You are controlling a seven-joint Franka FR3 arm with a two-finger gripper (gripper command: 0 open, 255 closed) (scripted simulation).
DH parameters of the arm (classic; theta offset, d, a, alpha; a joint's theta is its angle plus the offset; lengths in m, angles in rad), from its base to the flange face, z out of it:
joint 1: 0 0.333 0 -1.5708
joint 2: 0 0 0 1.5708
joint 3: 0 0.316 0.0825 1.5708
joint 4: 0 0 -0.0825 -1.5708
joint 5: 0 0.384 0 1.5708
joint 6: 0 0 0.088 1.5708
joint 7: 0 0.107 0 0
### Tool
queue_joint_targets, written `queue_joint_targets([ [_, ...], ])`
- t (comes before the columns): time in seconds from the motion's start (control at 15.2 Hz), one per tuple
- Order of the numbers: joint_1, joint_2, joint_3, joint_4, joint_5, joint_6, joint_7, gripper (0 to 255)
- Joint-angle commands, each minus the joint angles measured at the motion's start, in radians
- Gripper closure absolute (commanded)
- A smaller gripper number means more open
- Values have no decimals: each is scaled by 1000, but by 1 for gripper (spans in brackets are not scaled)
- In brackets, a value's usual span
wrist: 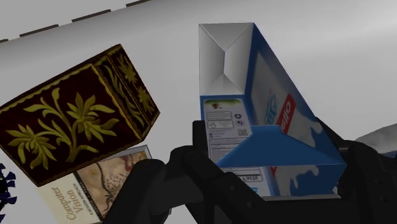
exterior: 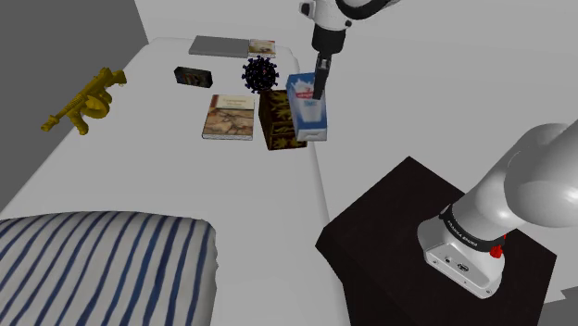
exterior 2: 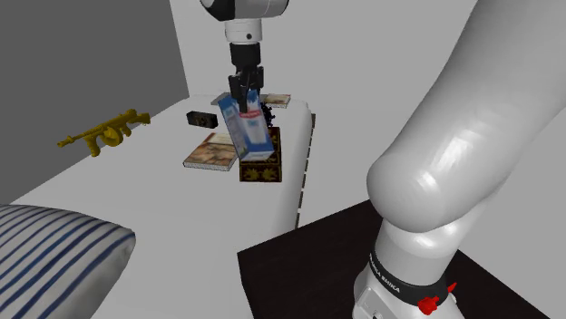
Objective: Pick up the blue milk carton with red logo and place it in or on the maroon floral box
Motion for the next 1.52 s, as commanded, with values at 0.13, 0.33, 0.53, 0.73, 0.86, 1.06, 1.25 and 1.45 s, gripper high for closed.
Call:
queue_joint_targets([
  [0.13, -30, 112, -33, 151, -11, -38, -58, 255],
  [0.33, -51, 200, -55, 274, -14, -72, -99, 255],
  [0.53, -73, 294, -72, 410, -13, -114, -139, 255],
  [0.73, -95, 396, -87, 564, -9, -166, -177, 255],
  [0.86, -110, 470, -94, 679, -6, -208, -200, 255],
  [1.06, -135, 596, -103, 881, 0, -284, -232, 255],
  [1.25, -162, 756, -109, 1150, 7, -393, -261, 255],
  [1.45, -186, 948, -110, 1473, 12, -524, -279, 255],
])
